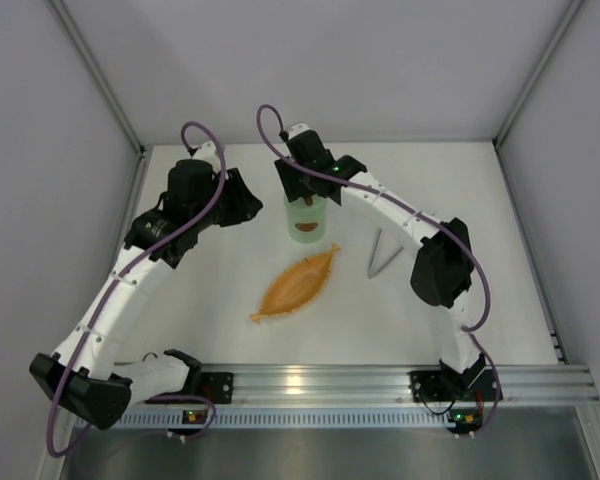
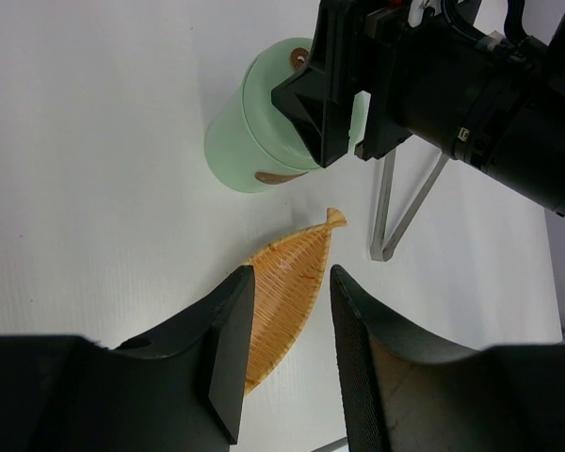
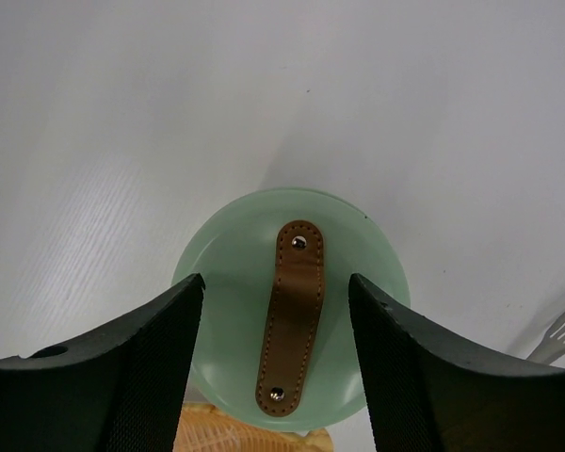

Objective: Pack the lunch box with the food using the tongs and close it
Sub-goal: Close the box lid on the packing box, then reset both arms

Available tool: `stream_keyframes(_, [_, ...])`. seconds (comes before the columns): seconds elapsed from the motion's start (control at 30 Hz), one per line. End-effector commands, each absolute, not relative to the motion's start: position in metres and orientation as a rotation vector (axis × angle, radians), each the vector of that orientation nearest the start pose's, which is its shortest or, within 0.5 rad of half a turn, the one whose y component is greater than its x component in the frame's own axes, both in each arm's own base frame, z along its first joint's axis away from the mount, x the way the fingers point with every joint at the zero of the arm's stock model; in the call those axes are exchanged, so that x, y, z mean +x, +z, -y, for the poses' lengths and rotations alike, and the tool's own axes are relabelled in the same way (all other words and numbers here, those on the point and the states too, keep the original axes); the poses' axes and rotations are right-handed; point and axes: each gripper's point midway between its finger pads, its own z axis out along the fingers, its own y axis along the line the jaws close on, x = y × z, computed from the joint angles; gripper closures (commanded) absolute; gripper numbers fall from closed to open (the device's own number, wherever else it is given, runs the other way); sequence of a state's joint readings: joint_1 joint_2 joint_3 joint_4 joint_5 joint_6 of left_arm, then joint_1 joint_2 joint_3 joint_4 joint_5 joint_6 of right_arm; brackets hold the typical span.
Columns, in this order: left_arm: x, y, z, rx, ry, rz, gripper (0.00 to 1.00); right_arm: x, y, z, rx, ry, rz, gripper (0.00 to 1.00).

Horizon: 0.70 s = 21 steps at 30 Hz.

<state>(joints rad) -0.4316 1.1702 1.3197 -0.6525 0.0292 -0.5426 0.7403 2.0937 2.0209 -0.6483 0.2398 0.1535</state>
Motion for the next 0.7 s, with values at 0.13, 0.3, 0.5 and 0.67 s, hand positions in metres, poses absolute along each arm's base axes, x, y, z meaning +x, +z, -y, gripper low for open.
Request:
stream_keyframes(0.13, [0.311, 0.312, 0.17, -0.083, -0.606, -2.107, 0.55, 0.405, 0.133, -0.331, -0.574, 0.223, -2.448, 0.36])
stream_keyframes(0.3, [0.312, 0.314, 0.169, -0.088, -0.596, -2.101, 0.55, 0.409, 0.143, -0.329, -0.549, 0.215, -2.423, 0.36])
stream_keyframes(0.5, [0.314, 0.324, 0.169, -0.085, -0.602, -2.079, 0.53, 0.418, 0.184, -0.325, -0.476, 0.222, -2.323, 0.34])
stream_keyframes(0.67, [0.317, 0.335, 0.167, -0.088, -0.583, -2.057, 0.5, 0.423, 0.235, -0.319, -0.41, 0.274, -2.21, 0.32])
